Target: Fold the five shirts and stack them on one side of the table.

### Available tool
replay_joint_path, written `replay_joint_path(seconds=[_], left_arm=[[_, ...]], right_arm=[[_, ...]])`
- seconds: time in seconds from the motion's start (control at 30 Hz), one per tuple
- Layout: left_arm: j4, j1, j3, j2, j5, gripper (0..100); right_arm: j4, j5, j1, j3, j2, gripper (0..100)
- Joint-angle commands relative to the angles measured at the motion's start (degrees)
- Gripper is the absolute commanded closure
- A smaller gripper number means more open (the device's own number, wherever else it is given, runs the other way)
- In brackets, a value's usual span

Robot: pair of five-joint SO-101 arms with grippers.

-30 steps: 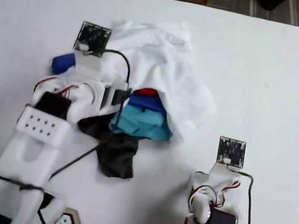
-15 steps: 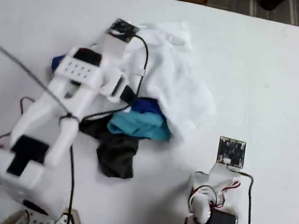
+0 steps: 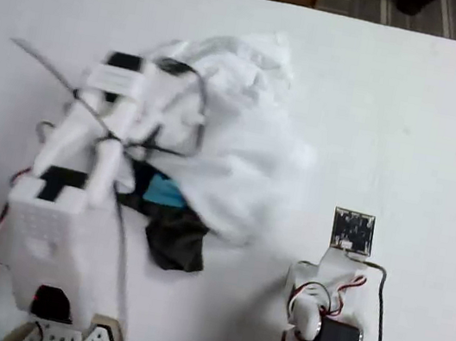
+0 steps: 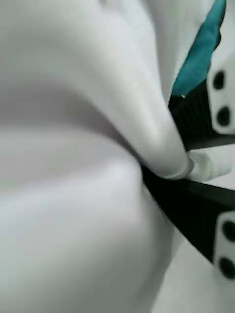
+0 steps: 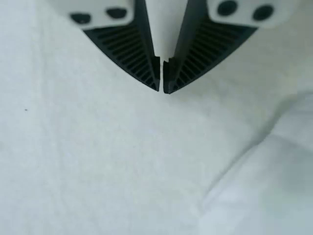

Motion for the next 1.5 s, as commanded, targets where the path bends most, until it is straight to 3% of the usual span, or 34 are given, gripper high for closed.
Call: replay_joint_path(seconds=[0.0, 0.2, 0.37, 0.53, 0.73, 1.0, 1.07, 1.2, 1.33, 1.47], left_arm=[[3.5, -10.5, -5.2, -4.0, 0.5, 97], [8.9, -28.0, -12.3, -17.2, -0.4, 97], [8.5, -42.9, -13.3, -29.1, -5.9, 97], [1.8, -56.4, -12.9, -37.1, -8.5, 97], [-8.6, -66.3, -12.9, -39.2, -8.2, 97], [-15.4, -66.7, -12.8, -39.1, -4.7, 97], [-15.1, -65.4, -12.7, -39.1, -2.8, 97], [-15.0, -60.6, -8.9, -39.2, -5.7, 96], [-15.0, -57.2, -2.9, -39.2, -7.7, 84], [-15.1, -54.7, 3.9, -39.1, -7.7, 71]], right_arm=[[0.4, 0.0, 0.2, 0.5, -1.1, 97.8], [0.4, 0.0, 0.2, 0.5, -1.1, 97.8], [0.4, 0.0, 0.2, 0.5, -1.1, 97.8], [0.4, -0.3, 0.2, 0.5, -1.1, 97.8], [0.4, -0.4, 0.2, 0.5, -1.1, 97.8], [0.4, -0.4, 0.1, 0.5, -1.1, 97.8], [0.3, -0.4, 0.1, 0.5, -1.1, 97.7], [0.0, 0.0, -3.3, 0.5, -1.1, 97.5], [0.0, 0.1, -9.7, 0.5, -1.1, 97.5], [-0.7, 0.1, -9.4, 0.5, -1.1, 97.7]])
